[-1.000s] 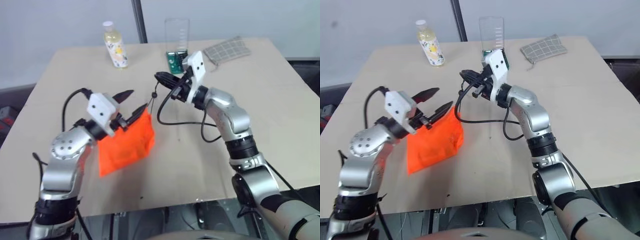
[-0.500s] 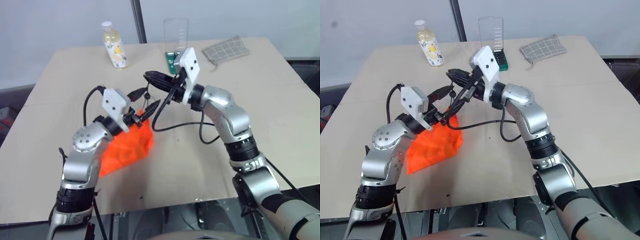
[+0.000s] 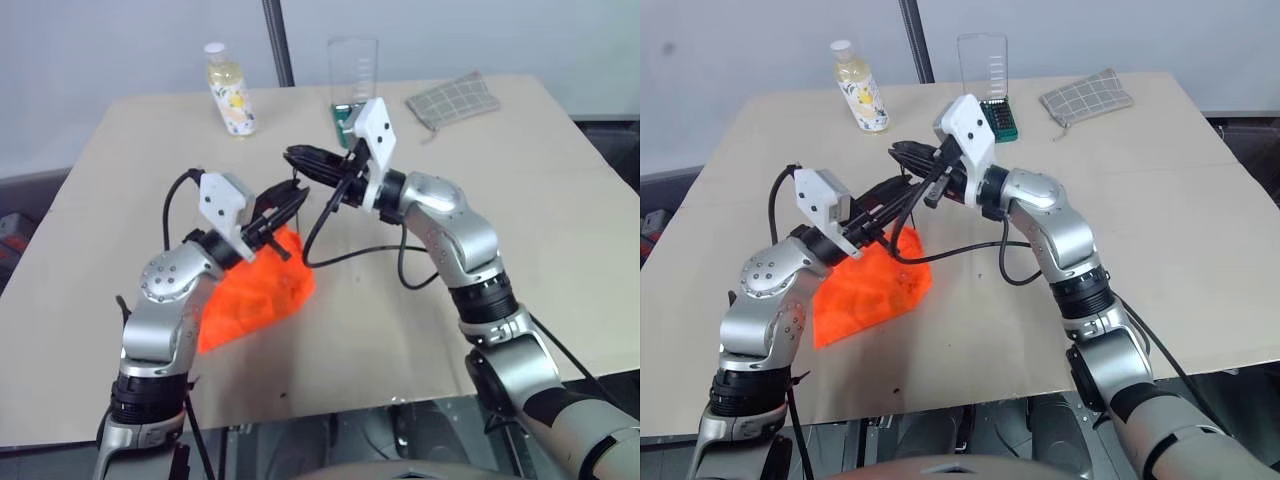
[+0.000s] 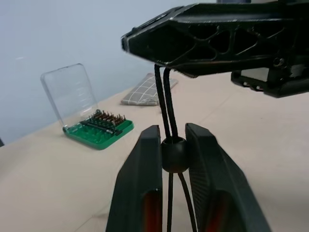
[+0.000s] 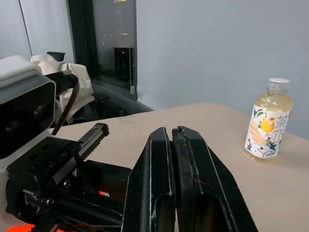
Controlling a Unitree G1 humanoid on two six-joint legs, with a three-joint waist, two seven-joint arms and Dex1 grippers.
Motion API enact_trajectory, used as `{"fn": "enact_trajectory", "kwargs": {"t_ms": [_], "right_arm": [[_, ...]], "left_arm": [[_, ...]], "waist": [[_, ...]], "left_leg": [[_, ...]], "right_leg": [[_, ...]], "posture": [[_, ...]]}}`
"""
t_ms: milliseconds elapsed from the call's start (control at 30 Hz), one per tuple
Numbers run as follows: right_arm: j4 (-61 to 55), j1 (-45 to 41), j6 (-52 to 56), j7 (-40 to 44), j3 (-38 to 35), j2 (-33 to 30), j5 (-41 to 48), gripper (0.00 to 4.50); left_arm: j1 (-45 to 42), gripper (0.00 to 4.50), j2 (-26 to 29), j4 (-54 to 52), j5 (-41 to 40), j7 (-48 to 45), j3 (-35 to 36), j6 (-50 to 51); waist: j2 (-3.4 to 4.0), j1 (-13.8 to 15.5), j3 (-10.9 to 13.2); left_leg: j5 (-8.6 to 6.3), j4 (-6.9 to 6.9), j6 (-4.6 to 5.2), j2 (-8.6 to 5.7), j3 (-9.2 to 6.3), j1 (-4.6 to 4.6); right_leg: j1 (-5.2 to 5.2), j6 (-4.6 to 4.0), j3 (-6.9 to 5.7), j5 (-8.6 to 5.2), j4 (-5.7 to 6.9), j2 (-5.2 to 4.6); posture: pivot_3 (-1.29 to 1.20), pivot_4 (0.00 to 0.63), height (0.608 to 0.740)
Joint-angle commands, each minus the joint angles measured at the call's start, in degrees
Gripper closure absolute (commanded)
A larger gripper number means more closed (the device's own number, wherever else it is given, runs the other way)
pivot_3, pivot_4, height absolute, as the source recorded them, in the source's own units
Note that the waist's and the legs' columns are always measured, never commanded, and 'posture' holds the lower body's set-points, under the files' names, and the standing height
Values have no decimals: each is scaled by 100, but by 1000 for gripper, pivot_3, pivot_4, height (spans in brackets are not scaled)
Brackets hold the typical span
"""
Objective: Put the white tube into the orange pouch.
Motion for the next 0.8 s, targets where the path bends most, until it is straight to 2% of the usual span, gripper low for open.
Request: {"fn": "enact_trajectory", "kwargs": {"t_ms": [33, 133, 300, 600, 800], "right_arm": [[-287, -72, -121, 6, -30, -13, 31, 4500], [-245, -130, -194, -66, -105, -33, 3, 4500], [245, -641, -568, -485, -654, -286, -115, 4500], [1577, -1741, -1814, -1459, -1615, -946, -429, 4500], [2071, -2229, -2489, -1974, -1945, -1278, -418, 4500]], "left_arm": [[-62, 4286, 32, -46, -24, -40, 43, -101], [63, 4286, 94, -30, 55, -77, 23, -95], [520, 4286, 246, -20, 259, -239, -63, -178], [950, 4286, 354, -7, 302, -351, -18, -221], [1129, 4286, 418, 32, 315, -363, -18, -288]], "waist": [[0, 0, 0], [0, 0, 0], [0, -3, 2], [-1, 3, 3], [-1, -6, 6]], "left_leg": [[0, 0, 0, 0, 0, 0], [0, 0, 0, 0, 0, 0], [0, 0, 0, 0, 2, 0], [0, -1, 0, -1, 4, -1], [0, -8, 0, 1, 8, -4]], "right_leg": [[0, 0, 0, 0, 0, 0], [0, 0, 0, 0, 0, 0], [-1, 0, 2, 0, 0, 0], [-1, 0, 3, 0, -2, -1], [-8, -1, 7, 0, -5, -1]], "posture": [[0, 150, 740], [0, 150, 740], [0, 150, 740], [0, 150, 740], [0, 150, 740]]}}
